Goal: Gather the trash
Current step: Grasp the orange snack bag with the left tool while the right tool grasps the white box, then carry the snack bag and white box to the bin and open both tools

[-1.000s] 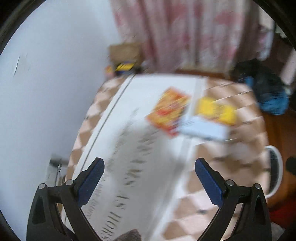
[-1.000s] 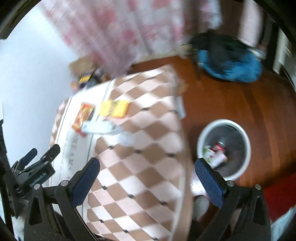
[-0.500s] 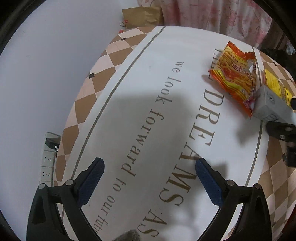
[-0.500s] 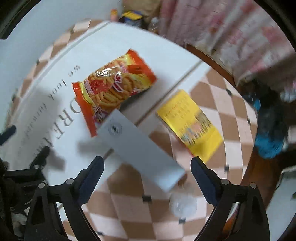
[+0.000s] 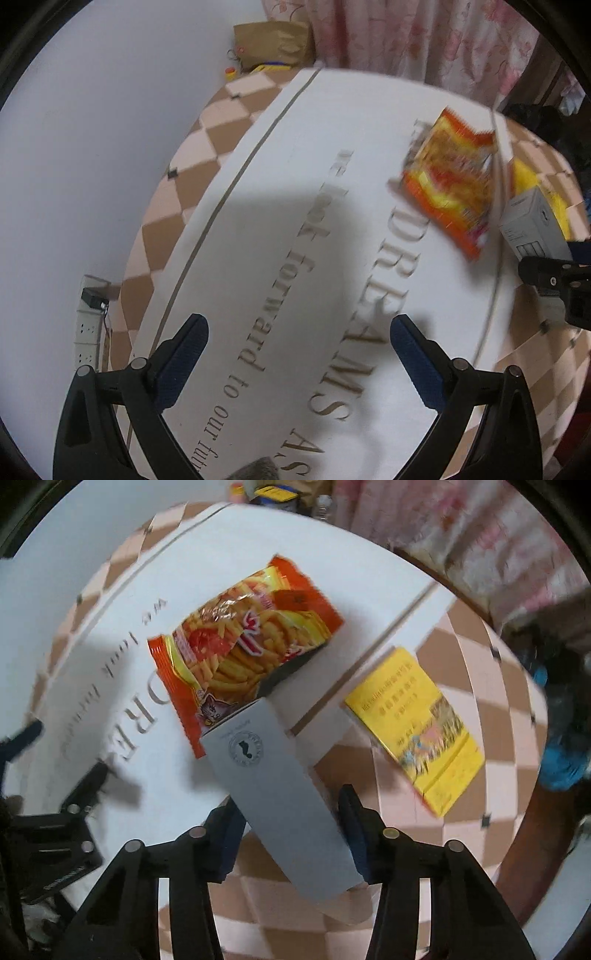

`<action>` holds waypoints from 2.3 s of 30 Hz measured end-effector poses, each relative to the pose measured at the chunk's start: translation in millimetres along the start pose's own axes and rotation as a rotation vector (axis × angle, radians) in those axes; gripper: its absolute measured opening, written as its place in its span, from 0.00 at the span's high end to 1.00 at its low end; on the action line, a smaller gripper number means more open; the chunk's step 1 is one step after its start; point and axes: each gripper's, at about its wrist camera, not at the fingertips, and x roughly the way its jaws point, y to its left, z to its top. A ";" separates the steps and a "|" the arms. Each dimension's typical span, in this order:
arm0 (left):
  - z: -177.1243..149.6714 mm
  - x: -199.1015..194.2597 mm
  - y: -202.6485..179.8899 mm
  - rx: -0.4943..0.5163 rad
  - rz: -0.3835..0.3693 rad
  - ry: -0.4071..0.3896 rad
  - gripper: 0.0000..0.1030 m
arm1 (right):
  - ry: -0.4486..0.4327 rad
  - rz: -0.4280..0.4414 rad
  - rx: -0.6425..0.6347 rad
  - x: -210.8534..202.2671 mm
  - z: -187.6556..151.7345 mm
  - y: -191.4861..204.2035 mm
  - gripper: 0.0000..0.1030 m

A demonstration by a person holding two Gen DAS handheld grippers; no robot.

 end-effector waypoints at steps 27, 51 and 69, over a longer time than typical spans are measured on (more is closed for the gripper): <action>92.2 34.6 -98.2 0.229 -0.211 -0.030 0.45 | -0.002 -0.053 0.557 9.1 -45.4 -192.3 0.43; -0.4 -103.7 -56.1 0.068 -0.145 -0.289 0.91 | -0.305 -0.040 0.532 -93.4 -130.7 -115.1 0.62; -61.9 -243.0 -226.8 0.312 -0.359 -0.471 0.91 | -0.508 -0.042 0.766 -210.2 -316.2 -230.5 0.62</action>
